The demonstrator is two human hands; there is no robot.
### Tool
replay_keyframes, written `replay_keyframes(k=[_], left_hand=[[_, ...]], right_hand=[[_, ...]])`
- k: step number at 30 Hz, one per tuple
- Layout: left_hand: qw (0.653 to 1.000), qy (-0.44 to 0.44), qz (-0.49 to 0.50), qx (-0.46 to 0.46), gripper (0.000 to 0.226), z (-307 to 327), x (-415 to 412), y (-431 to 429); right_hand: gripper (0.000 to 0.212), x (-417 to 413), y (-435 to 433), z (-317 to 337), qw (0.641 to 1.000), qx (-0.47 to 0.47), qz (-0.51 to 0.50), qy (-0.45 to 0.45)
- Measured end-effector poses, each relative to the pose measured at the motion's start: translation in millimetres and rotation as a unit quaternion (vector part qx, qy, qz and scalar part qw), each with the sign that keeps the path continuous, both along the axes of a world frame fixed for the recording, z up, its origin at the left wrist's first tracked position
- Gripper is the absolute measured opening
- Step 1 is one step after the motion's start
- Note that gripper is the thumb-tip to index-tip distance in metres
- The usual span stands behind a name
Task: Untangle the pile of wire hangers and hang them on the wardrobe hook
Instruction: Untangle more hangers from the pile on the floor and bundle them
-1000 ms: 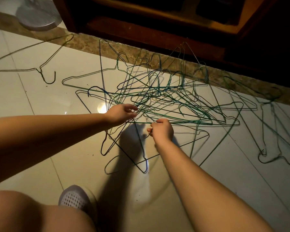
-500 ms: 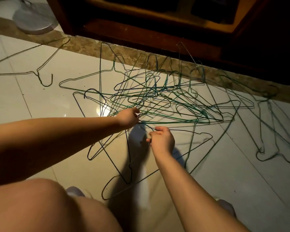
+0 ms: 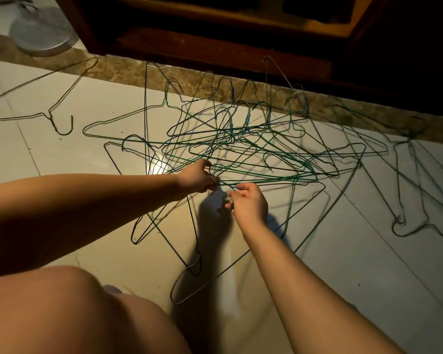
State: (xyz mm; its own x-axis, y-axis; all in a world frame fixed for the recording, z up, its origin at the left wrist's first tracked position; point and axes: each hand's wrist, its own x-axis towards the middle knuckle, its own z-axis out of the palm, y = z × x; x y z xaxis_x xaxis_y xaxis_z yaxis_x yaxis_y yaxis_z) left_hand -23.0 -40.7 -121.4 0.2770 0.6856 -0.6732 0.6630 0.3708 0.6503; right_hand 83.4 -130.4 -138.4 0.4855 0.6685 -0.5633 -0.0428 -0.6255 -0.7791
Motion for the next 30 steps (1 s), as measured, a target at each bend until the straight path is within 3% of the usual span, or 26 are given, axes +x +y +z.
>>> replay_keyframes(k=[5,10,18,22,25,30], left_hand=[[0.999,-0.040,-0.013,0.005,0.051,0.4,-0.9,-4.3],[0.999,-0.039,-0.007,0.012,0.006,3.3,-1.5,-7.6],[0.998,0.006,0.021,0.065,0.007,1.3,0.5,-5.3],[0.999,-0.032,0.016,0.026,0.008,3.4,2.7,-7.5],[0.999,0.001,-0.007,0.040,0.013,0.8,6.6,-11.9],[0.994,0.035,0.025,0.098,0.023,-7.3,3.0,-9.2]], right_hand=[[0.010,-0.8,0.6,-0.7,1.000,0.003,0.005,-0.006],[0.011,5.5,1.3,1.0,0.999,0.007,0.028,-0.043],[0.009,8.6,-1.3,6.3,0.992,0.006,0.084,-0.095],[0.013,7.5,2.2,11.8,0.984,0.021,0.118,-0.132],[0.016,7.8,8.6,18.6,0.977,0.028,0.136,-0.164],[0.022,24.6,0.9,21.8,0.965,-0.031,0.130,-0.227]])
